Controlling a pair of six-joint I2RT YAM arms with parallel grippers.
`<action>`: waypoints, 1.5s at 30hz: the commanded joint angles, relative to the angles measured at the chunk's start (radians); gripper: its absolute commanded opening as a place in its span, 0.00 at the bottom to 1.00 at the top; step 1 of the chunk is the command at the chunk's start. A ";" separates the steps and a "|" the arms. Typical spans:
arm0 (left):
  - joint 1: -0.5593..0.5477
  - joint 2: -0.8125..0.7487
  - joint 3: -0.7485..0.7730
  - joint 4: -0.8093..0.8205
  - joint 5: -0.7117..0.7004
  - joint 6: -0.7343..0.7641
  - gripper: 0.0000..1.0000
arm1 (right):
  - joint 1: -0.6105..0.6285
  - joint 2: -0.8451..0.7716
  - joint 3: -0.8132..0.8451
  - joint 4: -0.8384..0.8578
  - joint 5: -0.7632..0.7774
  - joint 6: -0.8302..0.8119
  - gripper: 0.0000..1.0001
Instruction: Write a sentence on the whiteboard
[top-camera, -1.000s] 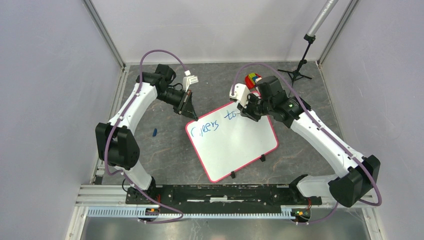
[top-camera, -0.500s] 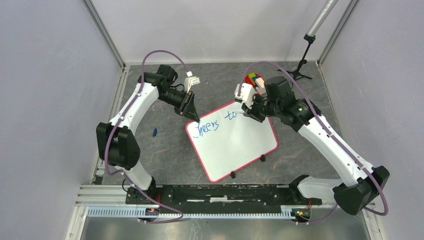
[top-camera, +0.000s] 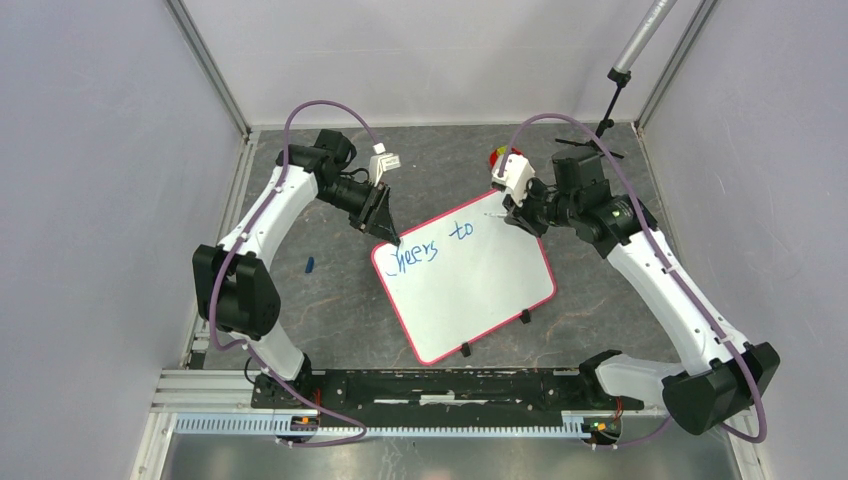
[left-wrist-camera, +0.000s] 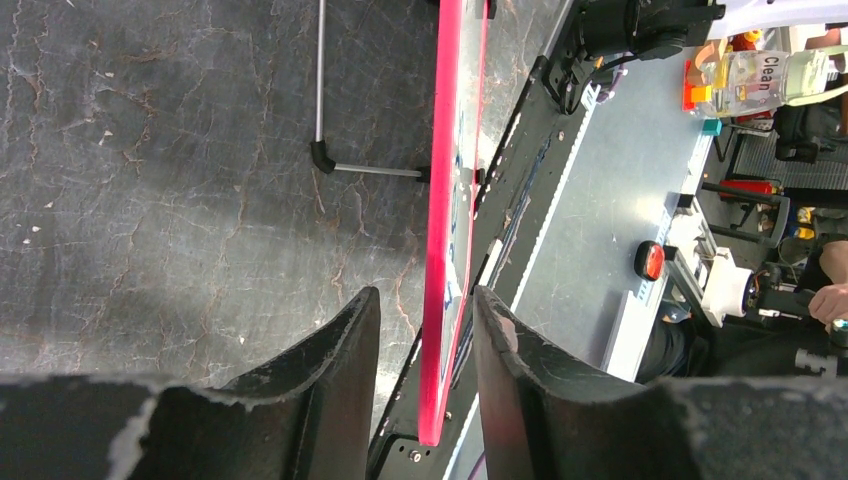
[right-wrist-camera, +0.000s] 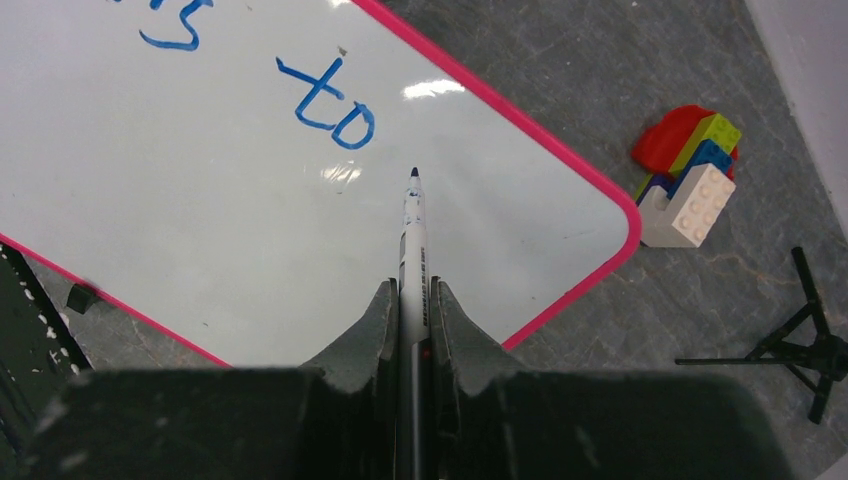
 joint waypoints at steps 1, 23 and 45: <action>-0.004 0.009 0.014 0.000 0.022 0.040 0.42 | -0.001 -0.014 -0.041 0.041 0.005 -0.011 0.00; -0.004 0.017 0.017 0.000 0.016 0.043 0.03 | 0.000 0.040 -0.009 0.084 0.023 -0.009 0.00; -0.004 0.011 0.015 0.000 0.012 0.046 0.02 | 0.000 0.061 -0.014 0.087 0.053 -0.017 0.00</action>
